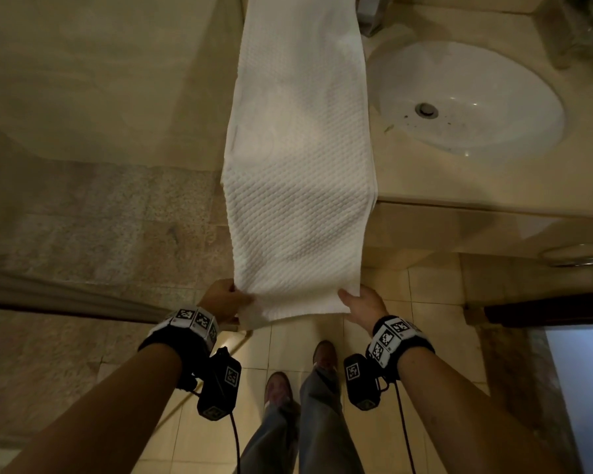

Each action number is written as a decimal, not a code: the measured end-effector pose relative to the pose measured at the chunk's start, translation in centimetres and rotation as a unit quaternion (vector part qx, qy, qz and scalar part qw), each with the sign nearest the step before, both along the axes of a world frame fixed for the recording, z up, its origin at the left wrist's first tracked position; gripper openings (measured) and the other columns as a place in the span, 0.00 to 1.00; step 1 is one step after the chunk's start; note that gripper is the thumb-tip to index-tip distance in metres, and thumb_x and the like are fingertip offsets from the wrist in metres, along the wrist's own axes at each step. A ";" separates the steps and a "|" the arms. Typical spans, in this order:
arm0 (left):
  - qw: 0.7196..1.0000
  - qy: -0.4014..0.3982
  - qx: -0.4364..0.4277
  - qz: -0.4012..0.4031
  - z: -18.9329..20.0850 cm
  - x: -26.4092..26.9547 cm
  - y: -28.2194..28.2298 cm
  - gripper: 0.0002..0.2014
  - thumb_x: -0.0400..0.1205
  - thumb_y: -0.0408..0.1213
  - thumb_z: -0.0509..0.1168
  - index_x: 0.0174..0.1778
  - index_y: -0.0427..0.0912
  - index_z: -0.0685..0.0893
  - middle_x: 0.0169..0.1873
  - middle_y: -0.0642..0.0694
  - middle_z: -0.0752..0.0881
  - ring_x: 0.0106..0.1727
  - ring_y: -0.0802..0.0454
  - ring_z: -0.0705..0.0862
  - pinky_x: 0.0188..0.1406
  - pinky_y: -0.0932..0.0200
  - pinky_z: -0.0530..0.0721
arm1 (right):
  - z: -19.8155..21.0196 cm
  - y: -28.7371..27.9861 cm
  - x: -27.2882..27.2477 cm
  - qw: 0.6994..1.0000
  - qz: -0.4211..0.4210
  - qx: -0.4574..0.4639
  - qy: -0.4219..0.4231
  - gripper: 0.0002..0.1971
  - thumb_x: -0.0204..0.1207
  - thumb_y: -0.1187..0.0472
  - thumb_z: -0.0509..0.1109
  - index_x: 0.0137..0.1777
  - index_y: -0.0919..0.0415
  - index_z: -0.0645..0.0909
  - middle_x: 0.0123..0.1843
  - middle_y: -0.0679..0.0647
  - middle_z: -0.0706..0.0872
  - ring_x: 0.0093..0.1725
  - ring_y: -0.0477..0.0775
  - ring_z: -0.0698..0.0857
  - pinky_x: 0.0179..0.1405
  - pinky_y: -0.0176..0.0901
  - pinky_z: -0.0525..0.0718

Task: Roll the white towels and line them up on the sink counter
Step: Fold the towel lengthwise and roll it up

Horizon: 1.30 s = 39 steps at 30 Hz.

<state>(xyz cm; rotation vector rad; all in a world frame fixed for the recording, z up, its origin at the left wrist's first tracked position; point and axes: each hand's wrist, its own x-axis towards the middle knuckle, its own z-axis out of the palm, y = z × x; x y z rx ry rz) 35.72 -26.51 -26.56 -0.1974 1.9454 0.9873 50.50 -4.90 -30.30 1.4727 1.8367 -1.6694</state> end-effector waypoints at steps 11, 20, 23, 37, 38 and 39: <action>0.994 0.067 0.059 0.060 5.0 0.1 0.0 0.20 0.81 0.33 0.68 0.59 0.52 0.64 0.43 0.37 0.79 0.23 0.40 0.83 0.21 0.47 0.88 | 5.5 0.9 1.0 0.987 -0.095 0.029 0.129 0.15 0.78 0.63 0.72 0.57 0.52 0.70 0.57 0.58 0.80 0.29 0.54 0.84 0.28 0.48 0.88; 0.979 -0.064 0.151 0.118 8.3 0.2 -2.1 0.03 0.78 0.27 0.69 0.45 0.37 0.84 0.40 0.39 0.86 0.33 0.48 0.89 0.35 0.55 0.91 | 10.4 1.4 2.2 0.992 0.002 -0.078 0.102 0.30 0.69 0.88 0.56 0.50 0.54 0.87 0.58 0.58 0.80 0.47 0.59 0.82 0.46 0.43 0.82; 0.972 -0.096 0.176 0.125 9.3 0.2 -2.3 0.10 0.78 0.22 0.65 0.53 0.36 0.84 0.45 0.40 0.86 0.41 0.49 0.88 0.46 0.52 0.88 | 10.8 1.1 2.2 0.994 0.046 0.009 0.098 0.27 0.68 0.84 0.66 0.52 0.50 0.87 0.60 0.57 0.83 0.51 0.55 0.81 0.44 0.39 0.80; 0.988 -0.042 0.107 0.104 7.7 1.4 -2.6 0.07 0.82 0.38 0.68 0.50 0.37 0.82 0.45 0.39 0.86 0.43 0.45 0.85 0.44 0.47 0.90 | 7.7 -1.9 2.4 0.988 -0.051 0.125 0.079 0.15 0.72 0.71 0.68 0.43 0.48 0.87 0.53 0.52 0.86 0.52 0.55 0.85 0.45 0.39 0.83; 0.990 -0.044 0.097 0.093 7.4 1.6 -2.8 0.05 0.82 0.35 0.67 0.48 0.38 0.81 0.46 0.38 0.86 0.42 0.44 0.86 0.38 0.51 0.91 | 7.2 -1.8 2.8 0.989 -0.057 0.112 0.081 0.16 0.71 0.71 0.70 0.41 0.47 0.88 0.54 0.52 0.87 0.53 0.54 0.85 0.49 0.42 0.86; 0.992 -0.042 0.091 0.080 7.1 1.7 -3.0 0.02 0.82 0.33 0.67 0.47 0.38 0.82 0.47 0.37 0.86 0.42 0.43 0.87 0.35 0.53 0.91 | 6.7 -1.7 3.2 0.990 -0.065 0.097 0.082 0.16 0.71 0.72 0.70 0.39 0.47 0.89 0.55 0.53 0.87 0.53 0.54 0.86 0.52 0.44 0.87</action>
